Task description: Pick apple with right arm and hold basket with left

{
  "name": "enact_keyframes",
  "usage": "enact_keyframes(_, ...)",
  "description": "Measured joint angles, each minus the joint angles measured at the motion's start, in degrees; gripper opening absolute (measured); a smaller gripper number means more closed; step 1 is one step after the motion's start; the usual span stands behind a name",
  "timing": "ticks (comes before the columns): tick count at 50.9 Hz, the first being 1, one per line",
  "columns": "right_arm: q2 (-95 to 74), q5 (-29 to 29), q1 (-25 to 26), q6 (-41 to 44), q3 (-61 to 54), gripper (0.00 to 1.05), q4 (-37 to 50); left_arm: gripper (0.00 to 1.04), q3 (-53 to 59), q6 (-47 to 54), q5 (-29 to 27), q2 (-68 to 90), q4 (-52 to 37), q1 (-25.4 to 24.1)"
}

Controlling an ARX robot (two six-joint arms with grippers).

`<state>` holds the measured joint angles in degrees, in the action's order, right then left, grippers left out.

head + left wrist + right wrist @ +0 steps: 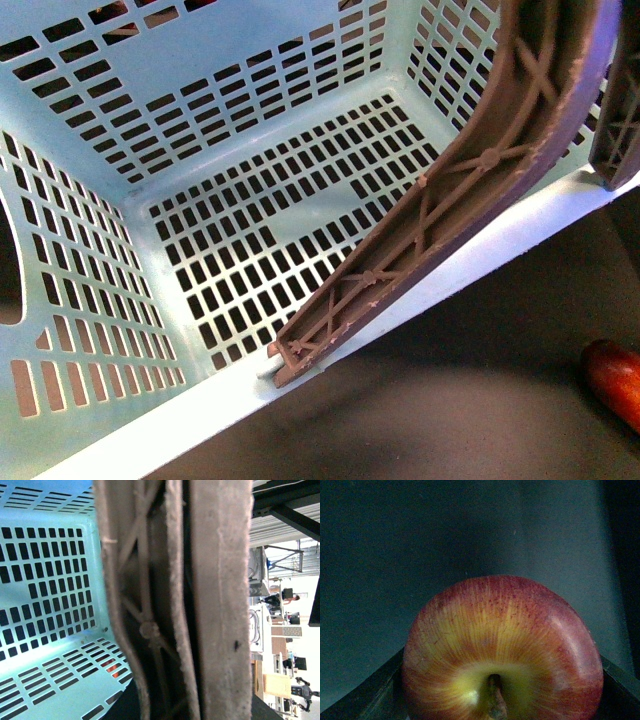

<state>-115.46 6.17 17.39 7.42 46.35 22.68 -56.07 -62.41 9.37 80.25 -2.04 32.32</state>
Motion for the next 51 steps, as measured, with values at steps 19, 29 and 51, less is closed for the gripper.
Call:
enact_keyframes(19, 38.07, 3.43, -6.8, -3.32, -3.76, 0.8, -9.92, 0.16, 0.0, 0.0, 0.0, 0.0, 0.0, 0.0)
enact_keyframes(29, 46.56, -1.79, -21.42, -7.76, -0.28, 0.8, -10.97, 0.16, 0.0, 0.0, 0.0, 0.0, 0.0, 0.0)
enact_keyframes(51, 41.55, -7.93, -43.45, -11.32, -1.92, 0.8, -8.55, 0.16, 0.0, 0.0, -0.02, 0.0, 0.0, 0.0)
